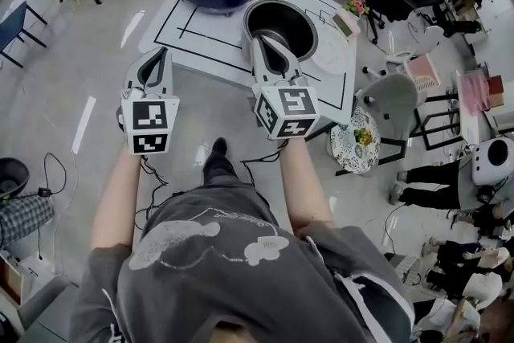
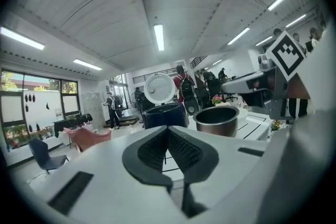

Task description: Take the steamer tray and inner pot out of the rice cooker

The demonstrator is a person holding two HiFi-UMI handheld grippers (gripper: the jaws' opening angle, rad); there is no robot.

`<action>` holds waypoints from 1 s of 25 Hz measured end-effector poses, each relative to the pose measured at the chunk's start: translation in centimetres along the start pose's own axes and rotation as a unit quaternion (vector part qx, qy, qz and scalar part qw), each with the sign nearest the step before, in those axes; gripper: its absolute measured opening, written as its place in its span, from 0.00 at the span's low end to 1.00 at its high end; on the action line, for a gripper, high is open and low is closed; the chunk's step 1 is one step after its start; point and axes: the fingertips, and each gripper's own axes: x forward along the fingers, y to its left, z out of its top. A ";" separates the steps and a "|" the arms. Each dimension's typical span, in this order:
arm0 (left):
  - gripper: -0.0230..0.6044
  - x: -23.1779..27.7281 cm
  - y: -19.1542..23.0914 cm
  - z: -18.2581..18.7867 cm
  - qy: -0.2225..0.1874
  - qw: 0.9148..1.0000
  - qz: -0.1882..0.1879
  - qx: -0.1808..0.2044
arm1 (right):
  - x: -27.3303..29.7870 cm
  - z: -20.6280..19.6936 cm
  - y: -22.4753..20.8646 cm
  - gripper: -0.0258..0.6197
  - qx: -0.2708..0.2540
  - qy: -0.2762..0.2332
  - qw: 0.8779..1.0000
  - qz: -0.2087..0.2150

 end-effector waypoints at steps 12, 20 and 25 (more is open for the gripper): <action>0.05 -9.6 2.1 -4.8 0.047 0.996 0.014 -0.076 | -4.3 -1.3 8.5 0.08 -0.037 0.037 0.997 0.048; 0.05 -14.0 1.2 -7.3 0.067 0.993 0.011 -0.097 | -8.9 -4.1 11.4 0.08 -0.028 0.068 0.996 0.049; 0.05 -15.5 -0.3 -7.5 0.061 0.993 0.002 -0.105 | -11.3 -4.4 11.4 0.08 -0.028 0.071 0.996 0.043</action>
